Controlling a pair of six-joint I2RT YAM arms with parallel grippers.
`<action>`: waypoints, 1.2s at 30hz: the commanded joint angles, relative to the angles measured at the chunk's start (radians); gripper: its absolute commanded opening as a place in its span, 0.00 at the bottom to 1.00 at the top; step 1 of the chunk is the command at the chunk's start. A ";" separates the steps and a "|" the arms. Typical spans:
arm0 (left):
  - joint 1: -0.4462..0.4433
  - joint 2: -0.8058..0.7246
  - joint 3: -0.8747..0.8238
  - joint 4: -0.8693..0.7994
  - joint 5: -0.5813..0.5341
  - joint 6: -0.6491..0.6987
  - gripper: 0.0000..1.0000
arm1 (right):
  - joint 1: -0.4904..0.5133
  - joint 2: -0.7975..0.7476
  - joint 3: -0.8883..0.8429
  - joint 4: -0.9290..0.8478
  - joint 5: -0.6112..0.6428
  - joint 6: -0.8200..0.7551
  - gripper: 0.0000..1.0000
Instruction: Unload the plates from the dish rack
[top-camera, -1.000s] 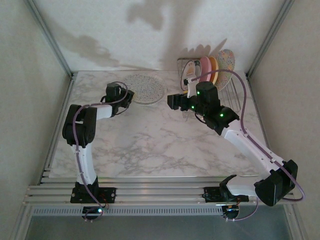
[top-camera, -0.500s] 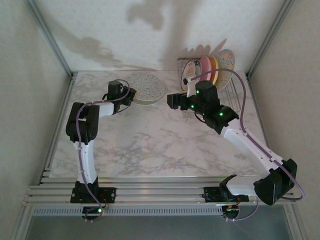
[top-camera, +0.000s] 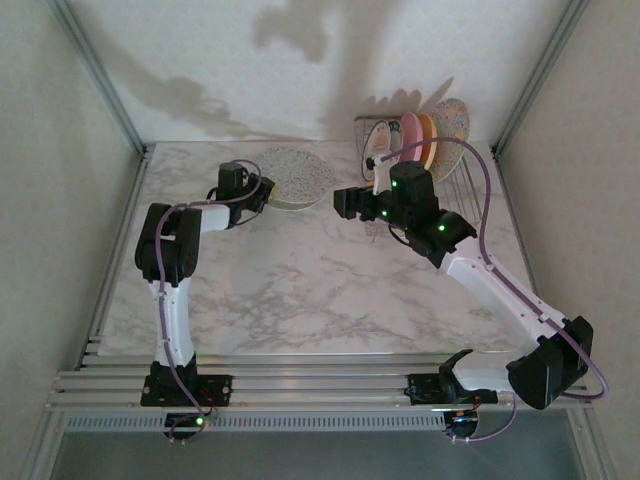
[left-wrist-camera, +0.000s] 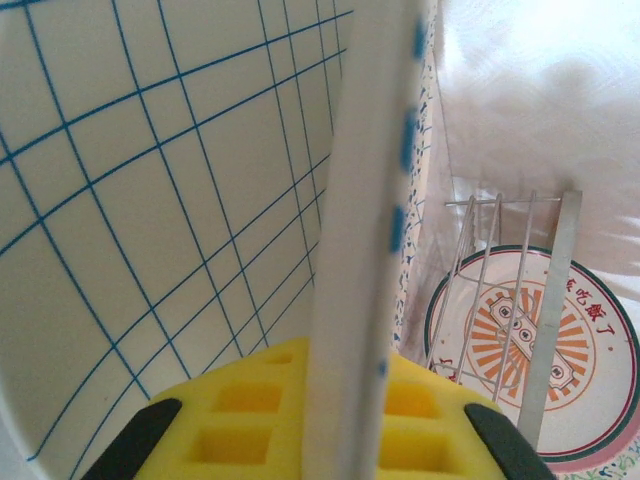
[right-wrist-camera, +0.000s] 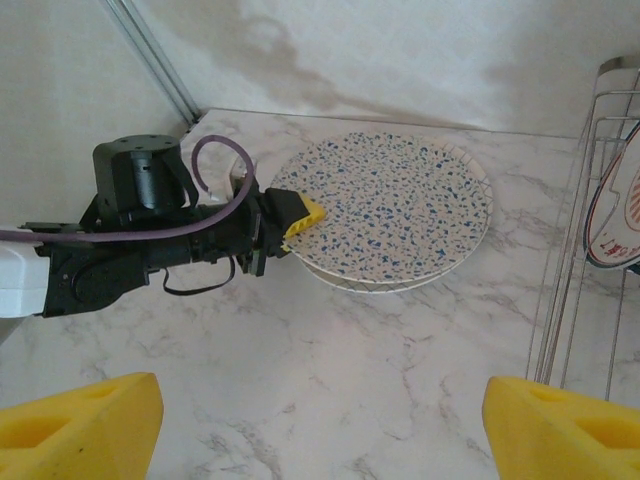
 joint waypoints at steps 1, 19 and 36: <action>-0.005 0.013 0.051 -0.011 0.027 0.032 0.10 | 0.002 0.003 0.032 -0.003 -0.004 0.007 0.84; -0.008 0.008 0.187 -0.337 -0.024 0.111 0.58 | 0.001 0.002 0.039 -0.010 -0.001 0.023 0.84; -0.010 0.014 0.304 -0.648 -0.141 0.207 0.70 | 0.002 -0.005 0.034 -0.021 0.007 0.035 0.84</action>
